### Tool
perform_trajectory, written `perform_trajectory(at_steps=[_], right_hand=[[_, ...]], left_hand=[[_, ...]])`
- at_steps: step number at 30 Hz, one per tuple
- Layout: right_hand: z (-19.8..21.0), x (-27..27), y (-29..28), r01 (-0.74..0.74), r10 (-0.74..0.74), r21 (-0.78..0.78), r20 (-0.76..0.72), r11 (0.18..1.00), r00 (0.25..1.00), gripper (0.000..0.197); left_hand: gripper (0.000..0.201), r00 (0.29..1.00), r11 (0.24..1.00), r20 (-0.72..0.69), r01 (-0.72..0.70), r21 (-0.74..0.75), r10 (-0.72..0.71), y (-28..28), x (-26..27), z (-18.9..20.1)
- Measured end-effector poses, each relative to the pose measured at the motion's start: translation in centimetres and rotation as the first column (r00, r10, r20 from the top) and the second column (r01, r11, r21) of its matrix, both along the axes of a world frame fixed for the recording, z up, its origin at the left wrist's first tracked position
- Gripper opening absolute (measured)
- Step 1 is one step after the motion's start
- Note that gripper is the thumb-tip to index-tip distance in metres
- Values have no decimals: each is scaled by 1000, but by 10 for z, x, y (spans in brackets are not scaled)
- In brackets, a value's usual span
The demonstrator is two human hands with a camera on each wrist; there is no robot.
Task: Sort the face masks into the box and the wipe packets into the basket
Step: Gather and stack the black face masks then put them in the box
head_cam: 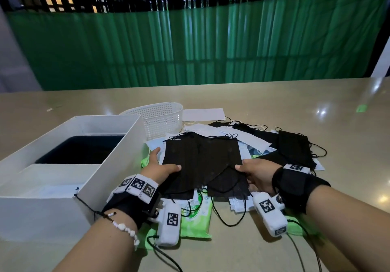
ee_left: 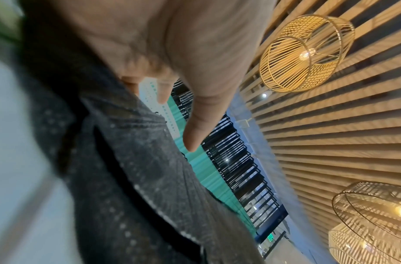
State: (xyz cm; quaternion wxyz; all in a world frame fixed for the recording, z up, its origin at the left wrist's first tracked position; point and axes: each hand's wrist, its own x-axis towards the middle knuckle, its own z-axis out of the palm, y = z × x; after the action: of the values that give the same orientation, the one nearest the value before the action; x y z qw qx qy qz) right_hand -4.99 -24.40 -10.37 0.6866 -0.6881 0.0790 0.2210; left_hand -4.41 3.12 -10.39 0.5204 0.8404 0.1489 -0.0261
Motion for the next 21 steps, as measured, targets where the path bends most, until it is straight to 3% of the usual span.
perform_trajectory(at_steps=[4,9,13,18,21], right_hand=[[17,11,-14,81,-91,100,104,992,990,11],[8,4,-32,196,-203,271,-4,942,979,20],[2,1,-34,257,-257,298,-42,919,966,22],[3,3,-29,250,-261,313,-6,916,965,27],[3,3,-29,238,-253,302,12,923,967,29]], left_hand=[[66,1000,1000,20,-9,1,9,-1,0,2],[65,998,991,-41,-35,128,41,4,6,6],[67,995,999,-94,-18,32,21,10,9,2],[23,995,981,-96,4,-192,-23,12,11,-5],[8,990,976,-129,27,-215,-56,13,10,-4]])
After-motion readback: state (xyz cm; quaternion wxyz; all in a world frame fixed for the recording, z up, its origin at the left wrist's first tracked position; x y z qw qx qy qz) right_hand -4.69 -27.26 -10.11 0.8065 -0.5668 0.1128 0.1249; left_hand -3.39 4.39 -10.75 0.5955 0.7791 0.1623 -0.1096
